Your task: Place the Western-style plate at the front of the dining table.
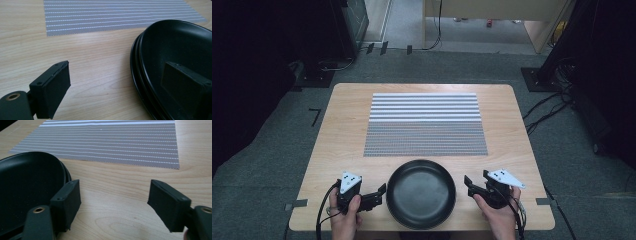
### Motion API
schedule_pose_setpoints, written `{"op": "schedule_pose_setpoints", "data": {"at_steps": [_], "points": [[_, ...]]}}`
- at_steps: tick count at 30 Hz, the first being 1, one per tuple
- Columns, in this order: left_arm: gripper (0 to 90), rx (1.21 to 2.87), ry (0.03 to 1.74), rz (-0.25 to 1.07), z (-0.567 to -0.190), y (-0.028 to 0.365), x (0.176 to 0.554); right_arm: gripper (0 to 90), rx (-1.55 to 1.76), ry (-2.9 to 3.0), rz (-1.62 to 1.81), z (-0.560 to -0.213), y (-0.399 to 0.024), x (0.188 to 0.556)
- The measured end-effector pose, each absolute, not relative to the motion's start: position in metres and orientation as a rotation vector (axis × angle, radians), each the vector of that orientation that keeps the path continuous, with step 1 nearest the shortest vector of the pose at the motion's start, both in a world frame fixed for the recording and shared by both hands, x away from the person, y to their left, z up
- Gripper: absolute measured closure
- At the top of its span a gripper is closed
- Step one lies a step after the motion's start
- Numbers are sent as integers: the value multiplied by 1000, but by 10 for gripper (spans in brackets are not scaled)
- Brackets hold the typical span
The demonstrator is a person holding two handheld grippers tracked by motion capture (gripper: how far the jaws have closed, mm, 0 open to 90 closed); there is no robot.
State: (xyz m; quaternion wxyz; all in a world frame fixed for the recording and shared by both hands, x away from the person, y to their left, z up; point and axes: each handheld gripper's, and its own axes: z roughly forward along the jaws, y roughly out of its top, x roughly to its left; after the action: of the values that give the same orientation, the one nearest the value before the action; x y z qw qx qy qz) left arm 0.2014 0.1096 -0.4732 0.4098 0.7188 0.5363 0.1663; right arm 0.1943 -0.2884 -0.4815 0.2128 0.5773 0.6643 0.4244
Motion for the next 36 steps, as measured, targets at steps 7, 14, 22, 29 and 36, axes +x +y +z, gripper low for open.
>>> {"op": "schedule_pose_setpoints", "data": {"at_steps": [7,14,22,29,36], "points": [[86,1810,1340,399,-474,105,201,352,1598,1846,1213,-482,-283,194],[86,1819,1320,380,-474,100,199,457,1591,1888,1252,-483,-279,194],[146,1838,1330,364,-475,94,199,551,1586,1886,1305,-485,-274,191],[215,1801,1320,342,-471,95,197,596,1625,1951,1335,-489,-270,190],[332,1809,1276,299,-472,92,195,690,1684,1955,1392,-493,-269,190]]}}
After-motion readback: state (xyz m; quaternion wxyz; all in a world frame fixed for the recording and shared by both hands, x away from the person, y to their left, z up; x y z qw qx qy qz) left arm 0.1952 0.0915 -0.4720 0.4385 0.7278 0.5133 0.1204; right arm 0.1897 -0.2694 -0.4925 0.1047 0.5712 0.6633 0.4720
